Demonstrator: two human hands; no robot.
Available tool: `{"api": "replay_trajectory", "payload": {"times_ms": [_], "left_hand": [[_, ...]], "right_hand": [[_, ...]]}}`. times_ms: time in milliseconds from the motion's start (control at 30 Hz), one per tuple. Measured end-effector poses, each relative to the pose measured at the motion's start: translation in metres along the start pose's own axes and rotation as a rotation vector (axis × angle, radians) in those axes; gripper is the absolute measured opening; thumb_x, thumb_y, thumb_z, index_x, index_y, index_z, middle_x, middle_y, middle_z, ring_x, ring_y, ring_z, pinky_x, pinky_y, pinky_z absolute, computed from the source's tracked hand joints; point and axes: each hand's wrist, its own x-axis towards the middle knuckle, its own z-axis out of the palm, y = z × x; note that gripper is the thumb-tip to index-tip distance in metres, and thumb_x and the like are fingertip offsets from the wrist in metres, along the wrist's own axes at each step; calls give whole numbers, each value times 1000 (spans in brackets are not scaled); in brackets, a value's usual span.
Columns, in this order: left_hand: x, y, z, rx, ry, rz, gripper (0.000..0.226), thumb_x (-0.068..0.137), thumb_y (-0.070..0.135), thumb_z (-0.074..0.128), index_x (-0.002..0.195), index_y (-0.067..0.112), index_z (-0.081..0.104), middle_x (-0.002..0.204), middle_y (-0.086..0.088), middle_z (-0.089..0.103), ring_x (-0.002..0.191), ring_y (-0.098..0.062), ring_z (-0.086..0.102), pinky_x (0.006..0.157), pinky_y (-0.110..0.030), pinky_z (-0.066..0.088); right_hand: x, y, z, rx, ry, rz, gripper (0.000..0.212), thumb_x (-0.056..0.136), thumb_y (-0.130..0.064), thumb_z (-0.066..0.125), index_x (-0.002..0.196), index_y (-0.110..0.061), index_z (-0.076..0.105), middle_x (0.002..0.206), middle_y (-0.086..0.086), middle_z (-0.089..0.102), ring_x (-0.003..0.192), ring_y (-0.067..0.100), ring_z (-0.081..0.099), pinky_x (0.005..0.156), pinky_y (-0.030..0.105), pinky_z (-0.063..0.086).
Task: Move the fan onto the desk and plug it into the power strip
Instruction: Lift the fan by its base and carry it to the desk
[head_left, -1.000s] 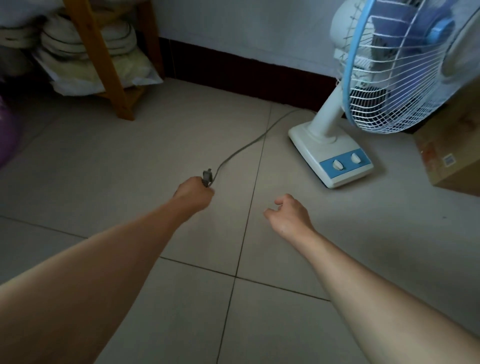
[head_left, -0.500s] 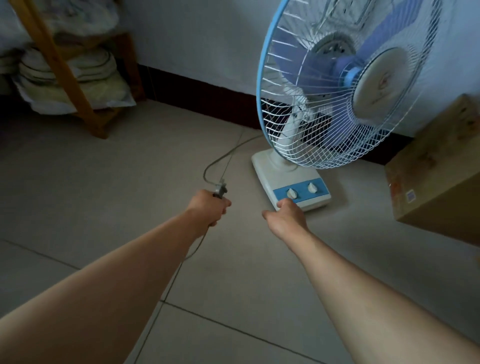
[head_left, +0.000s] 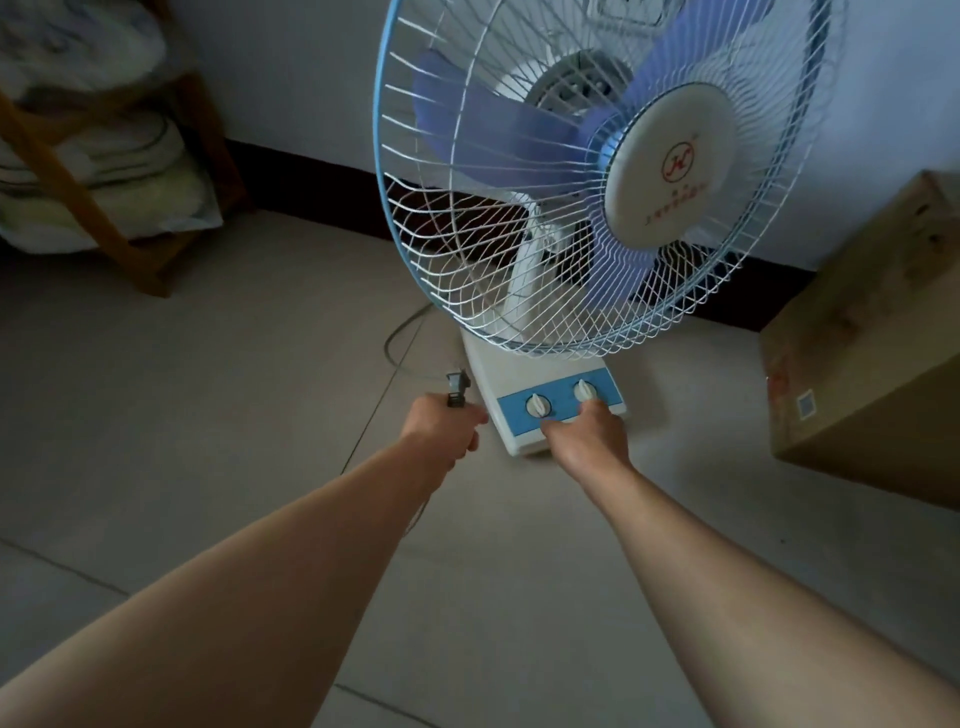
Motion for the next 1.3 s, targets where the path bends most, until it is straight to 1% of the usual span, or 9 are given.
{"api": "replay_trajectory", "payload": {"times_ms": [167, 267, 467, 567, 700, 800, 900, 1167, 1300], "left_hand": [[41, -3, 23, -102, 21, -19, 12, 90, 9, 54, 97, 5, 63, 61, -4, 48, 47, -13, 35, 43, -20, 27], [64, -3, 29, -175, 57, 6, 19, 95, 13, 48, 107, 6, 62, 66, -4, 48, 52, -12, 42, 43, -21, 35], [108, -10, 40, -261, 68, -16, 32, 98, 28, 41, 119, 8, 56, 78, -4, 53, 90, -24, 54, 69, -34, 48], [114, -17, 44, -256, 49, -52, 33, 96, 27, 43, 118, 10, 59, 103, -14, 66, 93, -28, 62, 60, -29, 48], [118, -22, 44, -342, 22, -83, 22, 95, 16, 44, 105, 4, 60, 98, -16, 64, 72, -25, 62, 53, -26, 54], [118, -24, 41, -344, 36, -64, 13, 94, 12, 47, 89, 7, 58, 93, -15, 62, 82, -31, 64, 79, -41, 56], [119, -24, 32, -381, 79, -96, 20, 90, 12, 51, 72, 9, 59, 83, -16, 64, 73, -29, 63, 82, -45, 56], [123, -28, 19, -242, 142, -27, 20, 96, 23, 46, 94, 6, 56, 70, -8, 53, 71, -24, 55, 75, -35, 47], [136, -29, 24, -49, 228, 29, 35, 96, 22, 43, 110, -4, 63, 106, -22, 67, 102, -37, 63, 85, -39, 50]], "right_hand": [[39, 15, -2, -39, 98, -11, 65, 85, -36, 62, 138, -6, 38, 138, 19, 43, 127, 35, 43, 105, 40, 40], [58, 22, -4, -54, 141, -18, 71, 86, -40, 60, 143, -9, 32, 143, 17, 37, 132, 35, 37, 108, 40, 35], [89, 27, 6, -23, 98, -38, 77, 89, -44, 56, 150, -13, 20, 152, 14, 29, 139, 33, 29, 114, 41, 28], [94, 28, 10, -63, 116, -14, 80, 87, -45, 58, 150, -15, 19, 150, 16, 30, 137, 35, 28, 112, 40, 29], [90, 27, 17, -76, 157, 22, 81, 84, -46, 63, 148, -18, 23, 144, 16, 32, 133, 34, 29, 103, 38, 36], [83, 23, 25, -81, 176, 48, 78, 81, -48, 65, 143, -17, 30, 140, 15, 35, 129, 34, 33, 99, 39, 39], [74, 19, 38, -76, 176, 95, 78, 79, -48, 66, 140, -16, 30, 138, 16, 34, 127, 34, 32, 97, 42, 39], [63, 15, 57, -81, 235, 137, 79, 78, -61, 57, 137, -14, 32, 135, 19, 37, 126, 35, 36, 101, 44, 37], [81, 14, 50, 83, 248, 162, 76, 81, -63, 48, 135, -10, 40, 134, 18, 43, 126, 35, 40, 99, 43, 38]]}}
